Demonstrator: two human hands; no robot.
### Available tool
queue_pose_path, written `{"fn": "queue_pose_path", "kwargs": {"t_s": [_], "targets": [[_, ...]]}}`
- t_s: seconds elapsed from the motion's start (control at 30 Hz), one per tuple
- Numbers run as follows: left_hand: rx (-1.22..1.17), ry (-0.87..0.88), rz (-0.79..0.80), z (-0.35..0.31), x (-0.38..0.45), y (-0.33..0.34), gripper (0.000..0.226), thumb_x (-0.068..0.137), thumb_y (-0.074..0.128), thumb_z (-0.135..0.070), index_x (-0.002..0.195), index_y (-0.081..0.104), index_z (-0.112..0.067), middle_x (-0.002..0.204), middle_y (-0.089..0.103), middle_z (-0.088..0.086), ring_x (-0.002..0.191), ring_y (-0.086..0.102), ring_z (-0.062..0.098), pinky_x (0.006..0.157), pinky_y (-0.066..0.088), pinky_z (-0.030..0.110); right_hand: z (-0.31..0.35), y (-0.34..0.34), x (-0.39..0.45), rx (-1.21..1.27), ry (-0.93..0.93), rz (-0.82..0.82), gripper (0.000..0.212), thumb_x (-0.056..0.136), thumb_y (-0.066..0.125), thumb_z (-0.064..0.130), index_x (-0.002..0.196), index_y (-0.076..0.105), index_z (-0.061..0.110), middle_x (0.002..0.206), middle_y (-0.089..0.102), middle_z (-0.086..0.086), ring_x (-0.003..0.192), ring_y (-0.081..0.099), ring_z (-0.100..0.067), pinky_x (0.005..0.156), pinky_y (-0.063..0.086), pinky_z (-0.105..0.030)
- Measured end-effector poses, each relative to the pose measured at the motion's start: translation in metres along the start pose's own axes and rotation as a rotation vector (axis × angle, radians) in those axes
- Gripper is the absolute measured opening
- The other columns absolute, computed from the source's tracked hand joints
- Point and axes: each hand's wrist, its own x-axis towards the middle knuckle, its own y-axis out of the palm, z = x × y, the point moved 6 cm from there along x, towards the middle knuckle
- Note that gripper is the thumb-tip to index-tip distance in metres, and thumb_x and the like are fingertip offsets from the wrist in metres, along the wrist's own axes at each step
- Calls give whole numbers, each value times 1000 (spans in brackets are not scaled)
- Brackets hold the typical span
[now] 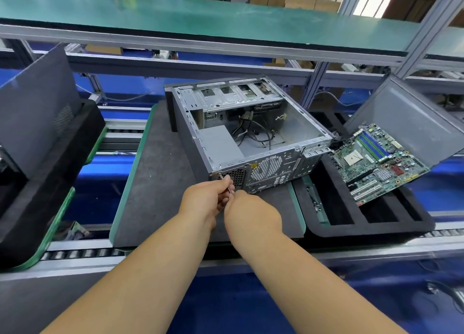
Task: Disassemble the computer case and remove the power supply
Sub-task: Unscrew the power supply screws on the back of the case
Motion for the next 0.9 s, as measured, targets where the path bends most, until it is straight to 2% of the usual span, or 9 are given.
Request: {"fn": "queue_pose_path", "kwargs": {"t_s": [0.07, 0.13, 0.2, 0.3, 0.37, 0.43, 0.53, 0.7, 0.9], "targets": [[5, 2, 4, -1, 0, 0, 16, 87, 71, -14, 73, 71, -6, 62, 67, 2, 47, 55, 5, 50, 49, 15, -1, -4, 0, 24, -29, -78, 23, 100, 43, 19, 120, 52, 13, 101, 58, -4, 106, 59, -26, 70, 39, -35], [3, 3, 4, -1, 1, 0, 16, 87, 70, -14, 73, 71, -6, 62, 68, 1, 48, 57, 5, 51, 50, 15, -10, -5, 0, 254, -7, -81, 19, 101, 38, 29, 101, 54, 17, 74, 46, 2, 85, 56, -27, 69, 42, -37], [6, 9, 3, -2, 1, 0, 17, 88, 68, -13, 72, 69, -7, 60, 67, 1, 48, 58, 6, 50, 49, 16, -22, 6, 3, 720, 58, 78, 30, 101, 41, 39, 91, 56, 16, 66, 50, 0, 67, 52, -23, 64, 46, -35], [12, 2, -6, -2, 3, 0, 18, 89, 68, -14, 72, 69, -7, 59, 66, 1, 45, 55, 6, 46, 47, 15, -28, 26, -2, 1394, 133, 387, 44, 98, 48, 50, 85, 64, 11, 55, 53, -3, 45, 46, -15, 47, 39, -24], [16, -11, -6, -1, 4, 0, 17, 89, 68, -15, 74, 70, -7, 60, 67, 0, 44, 54, 4, 51, 50, 17, -24, 35, -8, 1705, 151, 553, 52, 99, 43, 51, 84, 64, 6, 54, 50, -6, 41, 42, -15, 44, 36, -23], [17, -20, 1, 1, 4, 0, 16, 90, 67, -16, 76, 70, -8, 60, 67, -2, 43, 54, 3, 51, 50, 17, -18, 41, -11, 1871, 128, 618, 51, 101, 37, 48, 82, 60, 7, 48, 42, -3, 35, 32, -13, 40, 28, -23], [3, -30, 8, 2, 4, -1, 13, 89, 67, -17, 81, 71, -7, 60, 67, -3, 45, 57, 2, 47, 48, 13, -12, 44, -13, 1879, 116, 554, 48, 104, 32, 45, 77, 54, 12, 43, 34, 0, 30, 22, -11, 40, 20, -23], [-6, -39, 29, 1, 4, -2, 13, 88, 68, -18, 83, 72, -8, 67, 71, 0, 52, 63, 2, 48, 49, 13, -15, 41, -12, 1752, 166, 420, 49, 105, 31, 46, 75, 50, 13, 43, 32, 1, 31, 20, -11, 40, 17, -24], [-87, -35, -25, -2, 7, -13, 12, 91, 67, -22, 85, 70, -11, 74, 75, -2, 65, 70, 5, 51, 51, 15, -12, 34, -17, 1545, 258, 300, 48, 105, 30, 46, 75, 47, 13, 44, 29, 0, 32, 18, -12, 38, 17, -23]]}}
